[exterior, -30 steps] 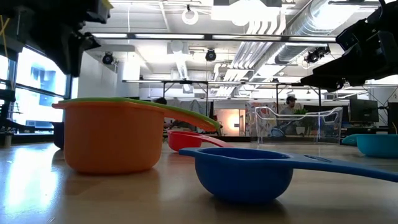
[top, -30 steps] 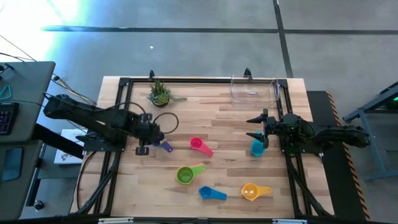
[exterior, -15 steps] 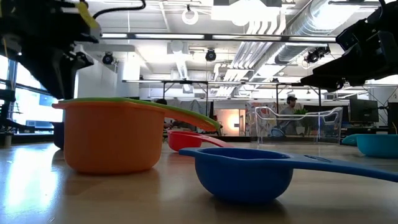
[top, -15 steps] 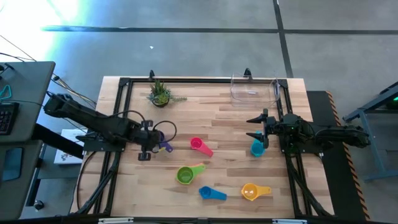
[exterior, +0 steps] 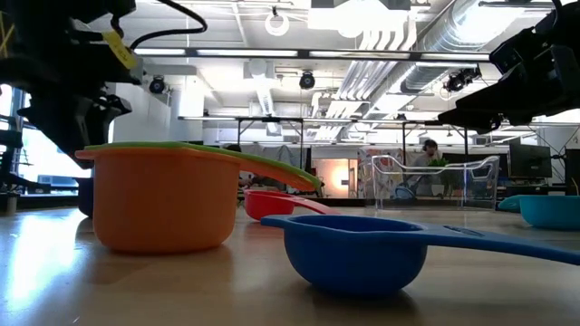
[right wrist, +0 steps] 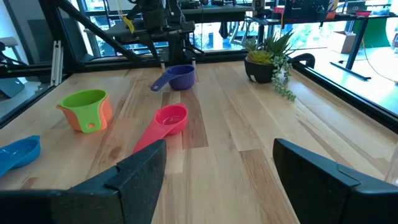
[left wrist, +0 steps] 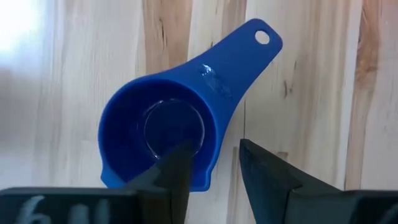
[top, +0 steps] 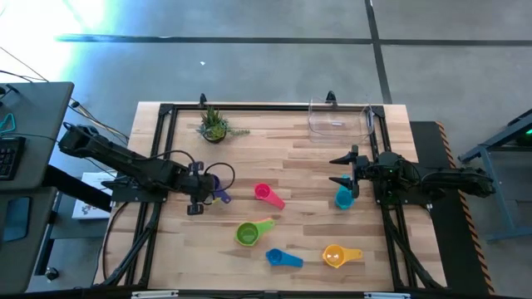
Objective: Nest measuring cups in basket
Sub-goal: Stack the violet measuring cup on top of the green measuring cup
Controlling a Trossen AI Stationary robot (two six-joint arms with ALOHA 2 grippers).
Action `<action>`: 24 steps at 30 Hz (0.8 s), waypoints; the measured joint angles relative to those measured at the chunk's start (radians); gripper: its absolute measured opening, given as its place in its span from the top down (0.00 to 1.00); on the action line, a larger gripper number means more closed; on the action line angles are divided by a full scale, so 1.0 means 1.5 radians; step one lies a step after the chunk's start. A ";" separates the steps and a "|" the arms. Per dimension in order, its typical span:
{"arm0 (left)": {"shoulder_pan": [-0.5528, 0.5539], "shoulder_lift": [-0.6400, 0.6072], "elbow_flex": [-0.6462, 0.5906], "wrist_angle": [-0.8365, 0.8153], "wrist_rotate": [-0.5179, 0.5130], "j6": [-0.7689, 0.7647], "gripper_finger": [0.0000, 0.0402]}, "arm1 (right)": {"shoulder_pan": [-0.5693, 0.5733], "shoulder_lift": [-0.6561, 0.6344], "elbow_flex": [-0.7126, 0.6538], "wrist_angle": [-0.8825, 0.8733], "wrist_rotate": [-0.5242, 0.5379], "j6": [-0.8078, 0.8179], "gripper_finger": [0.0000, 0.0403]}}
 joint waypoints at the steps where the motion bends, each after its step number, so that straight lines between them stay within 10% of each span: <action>1: 0.000 0.000 0.000 -0.001 -0.003 0.004 0.66 | 0.000 0.000 0.000 0.000 0.000 0.000 0.29; 24: 0.010 0.093 0.000 0.049 0.010 0.093 0.69 | 0.000 0.000 0.000 0.000 0.000 0.000 0.29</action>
